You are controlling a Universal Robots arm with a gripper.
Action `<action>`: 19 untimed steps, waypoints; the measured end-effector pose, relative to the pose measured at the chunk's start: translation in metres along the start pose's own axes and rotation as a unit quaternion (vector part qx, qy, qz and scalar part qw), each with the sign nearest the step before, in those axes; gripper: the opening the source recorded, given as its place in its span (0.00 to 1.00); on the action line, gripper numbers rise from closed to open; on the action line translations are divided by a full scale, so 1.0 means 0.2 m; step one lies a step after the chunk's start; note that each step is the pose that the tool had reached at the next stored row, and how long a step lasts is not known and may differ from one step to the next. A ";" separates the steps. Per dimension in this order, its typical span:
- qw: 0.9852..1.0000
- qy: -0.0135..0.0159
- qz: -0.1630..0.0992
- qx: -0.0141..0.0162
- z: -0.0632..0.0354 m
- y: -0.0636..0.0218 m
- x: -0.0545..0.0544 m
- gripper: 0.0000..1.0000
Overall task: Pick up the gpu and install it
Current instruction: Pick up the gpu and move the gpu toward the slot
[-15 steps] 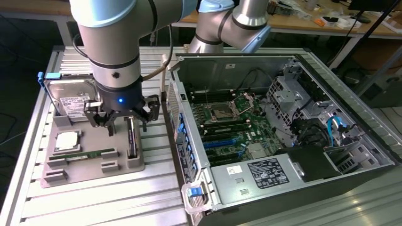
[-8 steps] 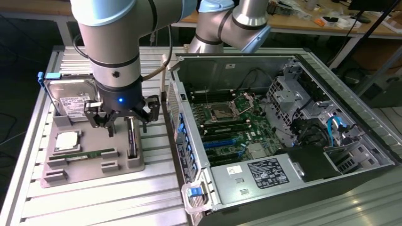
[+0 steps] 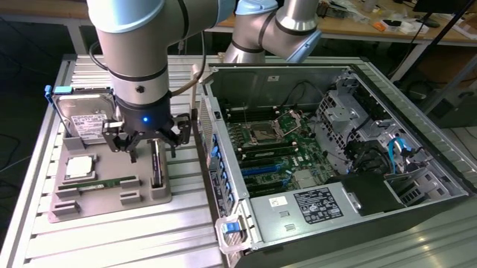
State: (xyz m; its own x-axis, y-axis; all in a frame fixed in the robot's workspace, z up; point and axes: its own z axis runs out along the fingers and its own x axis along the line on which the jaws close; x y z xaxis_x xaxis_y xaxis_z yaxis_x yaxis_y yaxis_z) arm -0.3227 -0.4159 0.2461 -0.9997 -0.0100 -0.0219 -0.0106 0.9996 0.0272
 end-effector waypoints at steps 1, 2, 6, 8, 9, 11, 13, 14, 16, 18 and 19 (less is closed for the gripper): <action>1.000 0.000 0.000 0.000 0.002 0.000 0.00 0.78; 1.000 0.000 0.000 0.000 0.003 0.000 -0.01 0.78; 1.000 0.000 0.000 0.000 0.006 0.000 -0.01 0.78; 1.000 0.000 0.000 0.000 0.006 0.000 -0.01 0.78; 1.000 0.000 0.000 0.000 0.006 0.000 -0.01 0.78; 1.000 0.000 0.000 0.000 0.006 0.000 -0.01 0.78; 1.000 0.000 0.000 0.000 0.007 0.000 -0.01 0.70; 1.000 0.000 0.000 0.000 0.007 0.000 -0.01 0.70; 1.000 0.000 0.000 0.000 0.006 0.000 -0.01 0.64; 1.000 0.000 0.000 0.000 0.007 0.000 -0.01 0.57; 1.000 0.000 0.000 0.000 0.007 0.000 -0.01 0.56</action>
State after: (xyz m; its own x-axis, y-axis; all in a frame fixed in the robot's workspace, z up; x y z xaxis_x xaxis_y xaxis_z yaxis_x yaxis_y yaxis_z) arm -0.3205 -0.4158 0.2448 -0.9997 -0.0100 -0.0218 -0.0106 0.9996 0.0273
